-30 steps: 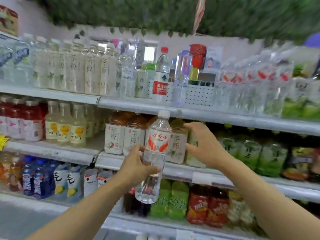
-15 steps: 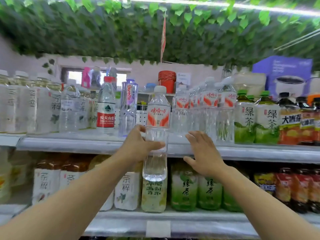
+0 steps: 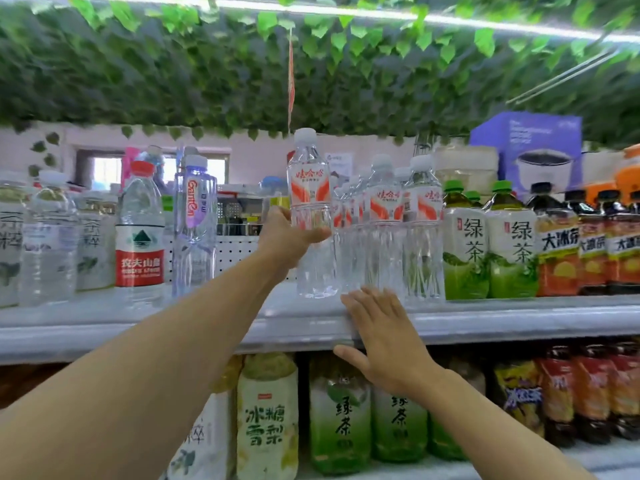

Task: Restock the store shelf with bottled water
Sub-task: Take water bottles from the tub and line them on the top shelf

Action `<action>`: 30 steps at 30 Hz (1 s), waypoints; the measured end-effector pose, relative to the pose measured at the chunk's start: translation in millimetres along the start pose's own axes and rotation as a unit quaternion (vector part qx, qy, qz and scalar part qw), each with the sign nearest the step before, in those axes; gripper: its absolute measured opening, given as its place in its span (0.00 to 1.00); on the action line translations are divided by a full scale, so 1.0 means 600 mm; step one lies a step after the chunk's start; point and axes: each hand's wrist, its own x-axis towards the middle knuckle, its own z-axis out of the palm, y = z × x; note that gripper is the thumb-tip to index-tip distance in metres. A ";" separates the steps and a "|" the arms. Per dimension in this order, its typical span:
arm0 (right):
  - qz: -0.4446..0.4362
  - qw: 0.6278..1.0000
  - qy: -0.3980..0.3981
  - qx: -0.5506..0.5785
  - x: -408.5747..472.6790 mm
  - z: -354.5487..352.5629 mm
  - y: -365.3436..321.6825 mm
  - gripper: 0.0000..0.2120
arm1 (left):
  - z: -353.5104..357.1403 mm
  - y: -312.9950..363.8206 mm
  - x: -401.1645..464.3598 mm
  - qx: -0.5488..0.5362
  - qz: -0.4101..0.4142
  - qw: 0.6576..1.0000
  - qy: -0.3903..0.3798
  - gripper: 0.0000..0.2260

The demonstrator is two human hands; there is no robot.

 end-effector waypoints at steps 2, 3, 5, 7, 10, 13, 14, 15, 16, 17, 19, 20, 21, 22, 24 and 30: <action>0.001 1.000 -0.001 -0.006 0.000 0.004 0.001 0.36 | 0.014 -0.011 0.018 0.008 0.000 1.000 -0.004 0.22; 0.002 1.000 -0.004 -0.005 0.000 0.004 0.001 0.36 | 0.021 -0.017 0.027 0.013 0.002 1.000 -0.007 0.23; 0.001 1.000 -0.008 0.002 0.001 0.004 0.002 0.35 | 0.033 -0.027 0.040 0.020 0.002 1.000 -0.013 0.24; -0.001 1.000 -0.011 0.014 0.001 0.003 0.001 0.35 | 0.042 -0.039 0.050 0.029 0.003 0.999 -0.016 0.24; -0.004 1.000 -0.015 0.016 0.002 0.002 0.002 0.34 | 0.052 -0.056 0.060 0.039 0.003 0.999 -0.024 0.25; -0.005 1.000 -0.009 0.021 0.002 0.002 0.003 0.33 | 0.055 -0.068 0.066 0.042 -0.004 0.999 -0.024 0.24; -0.004 1.000 -0.010 0.022 0.002 0.001 0.003 0.33 | 0.056 -0.070 0.066 0.041 -0.003 0.999 -0.023 0.24; -0.005 1.000 -0.010 0.022 0.001 0.001 0.002 0.33 | 0.056 -0.072 0.067 0.041 -0.001 0.999 -0.021 0.25; -0.004 1.000 -0.009 0.021 0.001 0.002 0.002 0.33 | 0.057 -0.073 0.066 0.045 0.004 0.999 -0.019 0.26; -0.004 1.000 -0.007 0.019 0.001 0.002 0.001 0.33 | 0.057 -0.074 0.065 0.052 0.009 0.998 -0.019 0.28; -0.002 1.000 -0.003 0.014 0.001 0.003 0.001 0.34 | 0.055 -0.078 0.064 0.059 0.007 0.998 -0.034 0.31; -0.001 1.000 -0.003 0.012 0.000 0.004 0.001 0.34 | 0.052 -0.082 0.063 0.058 0.000 0.997 -0.048 0.31; 0.000 1.000 -0.003 0.011 0.000 0.005 0.001 0.34 | 0.049 -0.087 0.062 0.061 -0.012 0.996 -0.065 0.31; 0.000 1.000 -0.003 0.009 -0.001 0.005 0.001 0.34 | 0.047 -0.092 0.060 0.068 -0.023 0.994 -0.079 0.30; -0.001 1.000 -0.005 0.006 -0.001 0.005 0.001 0.34 | 0.046 -0.100 0.061 0.080 -0.036 0.992 -0.090 0.29; -0.002 1.000 -0.007 0.011 0.000 0.004 0.002 0.35 | 0.062 -0.108 0.077 0.089 -0.046 0.992 -0.080 0.29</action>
